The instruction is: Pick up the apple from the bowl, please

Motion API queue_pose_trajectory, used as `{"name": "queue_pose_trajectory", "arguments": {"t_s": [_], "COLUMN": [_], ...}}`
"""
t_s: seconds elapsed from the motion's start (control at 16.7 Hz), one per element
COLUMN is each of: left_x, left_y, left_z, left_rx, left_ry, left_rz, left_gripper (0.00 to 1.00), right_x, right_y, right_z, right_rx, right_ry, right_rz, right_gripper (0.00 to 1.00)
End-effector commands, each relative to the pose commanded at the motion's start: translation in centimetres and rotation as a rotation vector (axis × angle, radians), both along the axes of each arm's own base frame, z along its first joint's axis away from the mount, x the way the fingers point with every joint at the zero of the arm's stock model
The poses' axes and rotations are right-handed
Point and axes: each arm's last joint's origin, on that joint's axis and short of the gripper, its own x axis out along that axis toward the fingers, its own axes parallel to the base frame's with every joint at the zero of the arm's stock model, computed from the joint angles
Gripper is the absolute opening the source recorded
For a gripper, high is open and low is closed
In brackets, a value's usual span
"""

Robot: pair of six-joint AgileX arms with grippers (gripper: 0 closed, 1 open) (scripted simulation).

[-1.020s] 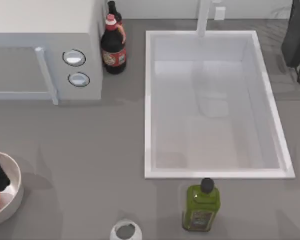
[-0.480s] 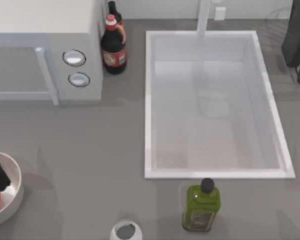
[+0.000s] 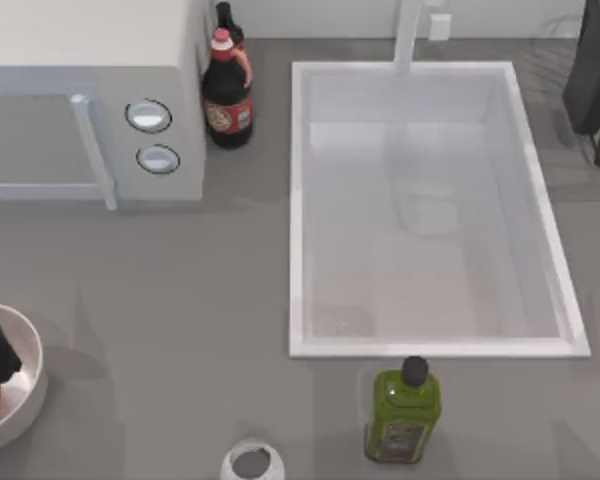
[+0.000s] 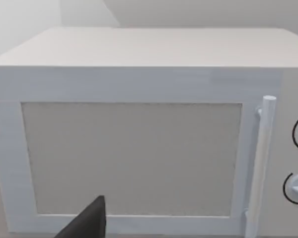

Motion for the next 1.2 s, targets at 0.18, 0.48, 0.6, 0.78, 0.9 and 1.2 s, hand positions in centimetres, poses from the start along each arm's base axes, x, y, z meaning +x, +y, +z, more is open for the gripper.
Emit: {"name": "queue_pose_trajectory", "arguments": {"t_s": [0.18,0.48,0.6,0.78,0.9,1.2], "left_x": [0.0,0.4,1.0,2.8,4.5,8.9], "left_y": [0.0,0.2,0.3,0.6,0.9,1.7], "left_z": [0.0,1.7,2.6,3.9,4.4,4.4], "left_rx": [0.000,0.015,0.024,0.034,0.037,0.029], "left_ry": [0.002,0.186,0.343,0.637,0.848,1.317], "left_rz": [0.000,0.012,0.018,0.023,0.022,0.004], "left_gripper": [1.00,1.00,1.00,1.00,1.00,1.00], "right_x": [0.0,0.0,0.0,0.0,0.0,0.0], "right_y": [0.0,0.0,0.0,0.0,0.0,0.0], "right_z": [0.0,0.0,0.0,0.0,0.0,0.0], "right_rx": [0.000,0.000,0.000,0.000,0.000,0.000], "right_ry": [0.000,0.000,0.000,0.000,0.000,0.000], "right_rz": [0.000,0.000,0.000,0.000,0.000,0.000], "right_gripper": [1.00,1.00,1.00,1.00,1.00,1.00]}}
